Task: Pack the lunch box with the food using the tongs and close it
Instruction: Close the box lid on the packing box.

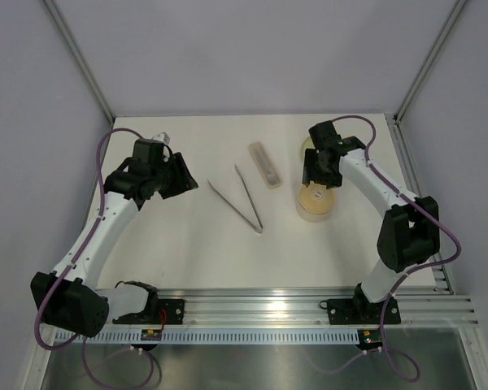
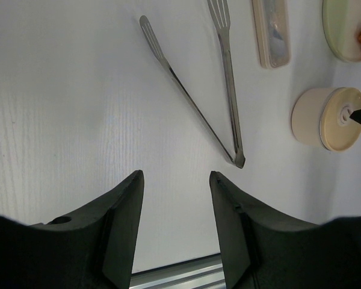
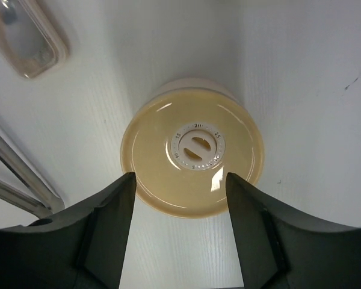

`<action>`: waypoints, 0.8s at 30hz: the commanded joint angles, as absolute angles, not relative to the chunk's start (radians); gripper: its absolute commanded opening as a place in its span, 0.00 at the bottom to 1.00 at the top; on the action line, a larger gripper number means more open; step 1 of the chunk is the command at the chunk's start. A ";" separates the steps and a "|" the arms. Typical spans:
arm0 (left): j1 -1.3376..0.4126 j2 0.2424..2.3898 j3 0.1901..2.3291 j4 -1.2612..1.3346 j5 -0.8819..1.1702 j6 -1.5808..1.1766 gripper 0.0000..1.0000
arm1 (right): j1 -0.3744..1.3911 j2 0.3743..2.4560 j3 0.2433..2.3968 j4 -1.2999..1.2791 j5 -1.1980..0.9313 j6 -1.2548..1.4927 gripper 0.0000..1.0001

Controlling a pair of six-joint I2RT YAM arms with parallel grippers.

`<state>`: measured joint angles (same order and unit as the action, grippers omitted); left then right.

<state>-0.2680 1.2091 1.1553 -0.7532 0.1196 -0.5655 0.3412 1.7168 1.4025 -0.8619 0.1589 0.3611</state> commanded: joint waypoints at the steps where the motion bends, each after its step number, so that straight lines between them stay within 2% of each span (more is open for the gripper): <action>1: -0.273 1.209 1.154 -0.710 0.126 -0.561 0.51 | 0.342 1.626 1.489 -0.897 0.225 0.344 0.69; 13: -0.273 1.200 1.146 -0.716 0.121 -0.557 0.51 | 0.341 1.747 1.282 -0.767 0.167 0.380 0.70; 21: -0.272 1.193 1.147 -0.719 0.118 -0.557 0.51 | 0.342 1.591 1.452 -0.897 0.222 0.359 0.71; 24: -0.272 1.190 1.149 -0.721 0.114 -0.557 0.51 | 0.341 1.523 1.497 -0.908 0.268 0.356 0.76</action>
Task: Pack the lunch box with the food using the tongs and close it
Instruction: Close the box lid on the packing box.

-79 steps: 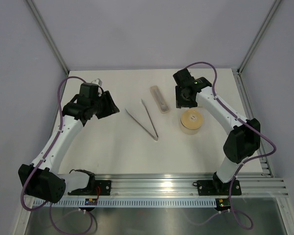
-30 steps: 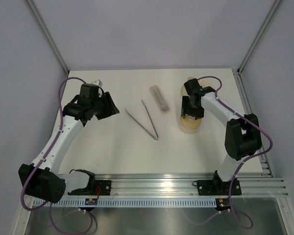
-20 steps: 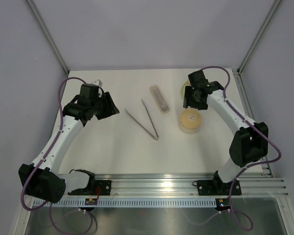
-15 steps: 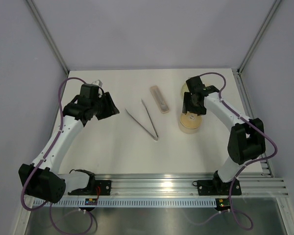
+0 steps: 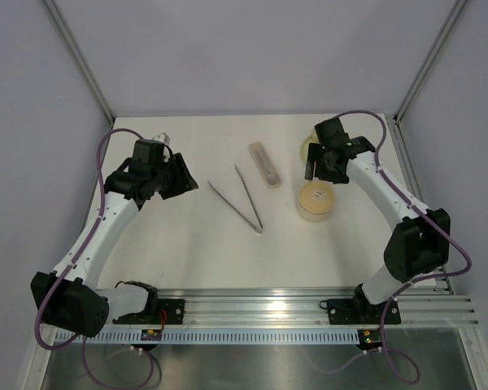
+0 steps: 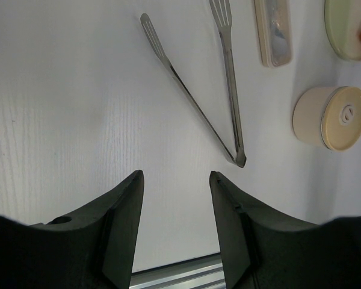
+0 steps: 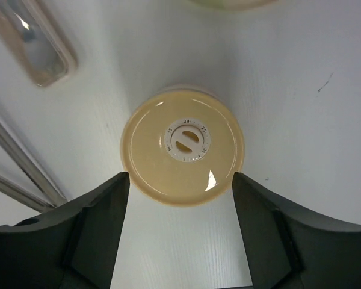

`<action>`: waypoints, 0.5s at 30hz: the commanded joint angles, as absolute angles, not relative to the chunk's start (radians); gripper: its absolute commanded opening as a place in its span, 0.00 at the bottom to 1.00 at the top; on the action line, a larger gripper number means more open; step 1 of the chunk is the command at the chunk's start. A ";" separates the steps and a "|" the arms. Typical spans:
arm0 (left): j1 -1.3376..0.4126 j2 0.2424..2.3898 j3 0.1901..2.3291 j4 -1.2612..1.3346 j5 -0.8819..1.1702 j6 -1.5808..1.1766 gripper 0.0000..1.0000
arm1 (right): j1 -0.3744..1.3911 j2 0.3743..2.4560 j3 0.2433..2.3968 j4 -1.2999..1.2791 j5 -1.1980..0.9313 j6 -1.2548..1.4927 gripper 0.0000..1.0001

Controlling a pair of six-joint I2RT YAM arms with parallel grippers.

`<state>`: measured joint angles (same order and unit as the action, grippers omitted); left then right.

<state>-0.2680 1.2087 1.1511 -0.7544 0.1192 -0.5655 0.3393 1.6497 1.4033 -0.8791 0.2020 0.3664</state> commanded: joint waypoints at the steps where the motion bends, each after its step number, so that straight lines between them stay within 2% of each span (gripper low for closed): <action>1: -0.272 1.186 1.150 -0.722 0.109 -0.555 0.51 | 0.342 1.484 1.497 -0.901 0.285 0.360 0.78; 6: -0.272 1.172 1.167 -0.739 0.089 -0.542 0.51 | 0.341 1.329 1.352 -0.770 0.411 0.414 0.99; 10: -0.273 1.164 1.161 -0.736 0.072 -0.545 0.55 | 0.341 1.209 1.244 -0.752 0.492 0.481 1.00; 15: -0.272 1.170 1.158 -0.729 0.074 -0.552 0.66 | 0.341 1.121 1.117 -0.773 0.541 0.537 1.00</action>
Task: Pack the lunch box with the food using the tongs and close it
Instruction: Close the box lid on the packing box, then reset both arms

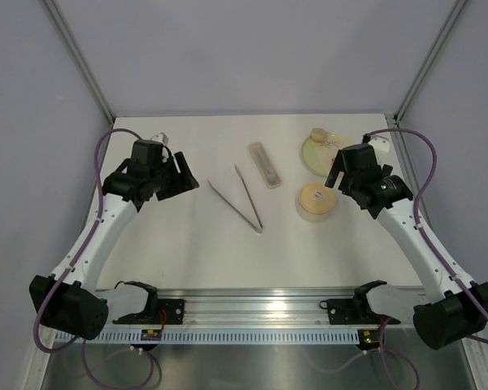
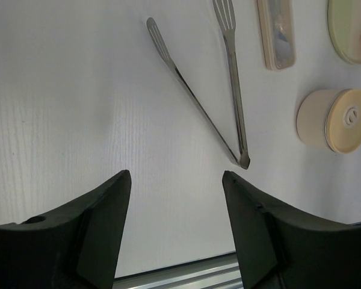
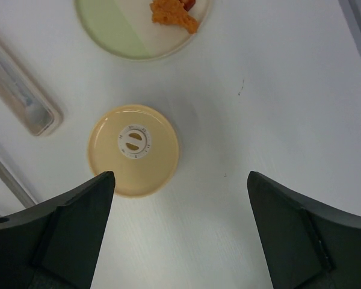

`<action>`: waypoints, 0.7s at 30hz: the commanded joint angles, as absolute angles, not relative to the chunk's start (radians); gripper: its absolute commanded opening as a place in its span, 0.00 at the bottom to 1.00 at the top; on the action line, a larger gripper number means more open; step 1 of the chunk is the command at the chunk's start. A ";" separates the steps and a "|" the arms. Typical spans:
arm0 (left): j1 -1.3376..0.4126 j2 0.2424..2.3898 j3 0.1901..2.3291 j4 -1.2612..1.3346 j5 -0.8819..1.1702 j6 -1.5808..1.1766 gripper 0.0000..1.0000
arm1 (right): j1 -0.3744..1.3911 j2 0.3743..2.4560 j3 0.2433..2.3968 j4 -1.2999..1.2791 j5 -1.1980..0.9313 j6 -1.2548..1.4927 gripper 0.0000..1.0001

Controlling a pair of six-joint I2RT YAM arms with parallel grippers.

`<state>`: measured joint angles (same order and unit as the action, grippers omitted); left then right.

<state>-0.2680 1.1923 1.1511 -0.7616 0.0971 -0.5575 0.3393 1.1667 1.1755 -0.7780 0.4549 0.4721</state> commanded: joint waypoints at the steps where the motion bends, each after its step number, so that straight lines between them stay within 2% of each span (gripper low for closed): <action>1: -0.273 1.170 1.158 -0.729 0.072 -0.554 0.68 | 0.341 1.088 1.102 -0.778 0.549 0.554 1.00; 6: -0.272 1.161 1.164 -0.733 0.058 -0.543 0.77 | 0.341 0.971 1.019 -0.810 0.584 0.594 0.99; 11: -0.272 1.151 1.186 -0.735 0.046 -0.520 0.98 | 0.341 0.905 0.971 -0.879 0.636 0.649 1.00; 21: -0.272 1.140 1.195 -0.704 0.071 -0.511 0.99 | 0.341 0.854 0.939 -1.000 0.721 0.805 0.99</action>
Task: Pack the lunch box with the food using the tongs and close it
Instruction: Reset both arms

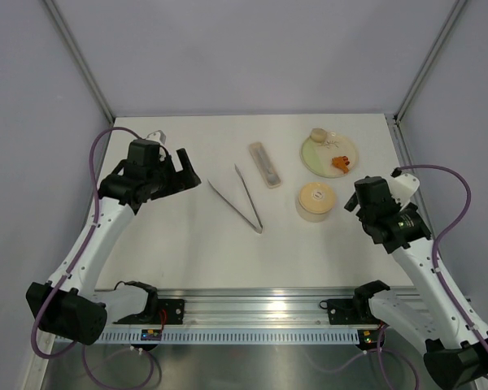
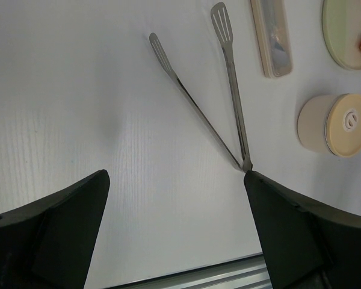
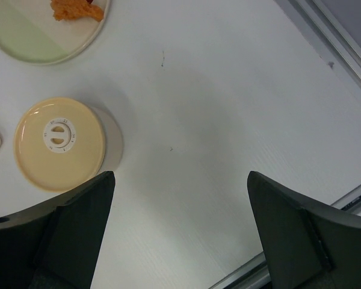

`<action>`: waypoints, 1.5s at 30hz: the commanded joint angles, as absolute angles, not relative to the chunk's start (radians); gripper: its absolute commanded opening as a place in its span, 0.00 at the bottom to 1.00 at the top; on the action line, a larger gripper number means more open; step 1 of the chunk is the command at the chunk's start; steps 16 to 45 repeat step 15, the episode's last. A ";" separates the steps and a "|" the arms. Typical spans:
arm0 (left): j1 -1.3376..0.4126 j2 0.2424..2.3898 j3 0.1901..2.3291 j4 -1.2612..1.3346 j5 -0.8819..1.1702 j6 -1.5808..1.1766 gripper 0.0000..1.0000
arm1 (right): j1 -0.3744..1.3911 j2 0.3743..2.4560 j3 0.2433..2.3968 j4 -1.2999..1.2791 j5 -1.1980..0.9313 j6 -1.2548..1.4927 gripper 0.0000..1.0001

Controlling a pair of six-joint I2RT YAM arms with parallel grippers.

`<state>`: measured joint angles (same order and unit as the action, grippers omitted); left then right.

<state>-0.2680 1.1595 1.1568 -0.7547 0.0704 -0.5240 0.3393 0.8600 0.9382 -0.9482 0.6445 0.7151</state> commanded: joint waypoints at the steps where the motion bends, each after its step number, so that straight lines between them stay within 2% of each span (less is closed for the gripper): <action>1: -0.273 1.140 1.196 -0.703 0.077 -0.514 0.99 | 0.341 0.861 0.945 -1.011 0.732 0.837 0.99; 7: -0.272 1.144 1.206 -0.707 0.077 -0.511 0.99 | 0.339 0.926 0.982 -1.049 0.805 0.916 0.99; 15: -0.272 1.147 1.207 -0.721 0.071 -0.511 0.99 | 0.327 1.017 1.014 -0.997 0.769 0.897 0.99; 45: -0.272 1.147 1.207 -0.721 0.071 -0.511 0.99 | 0.327 1.017 1.014 -0.997 0.769 0.897 0.99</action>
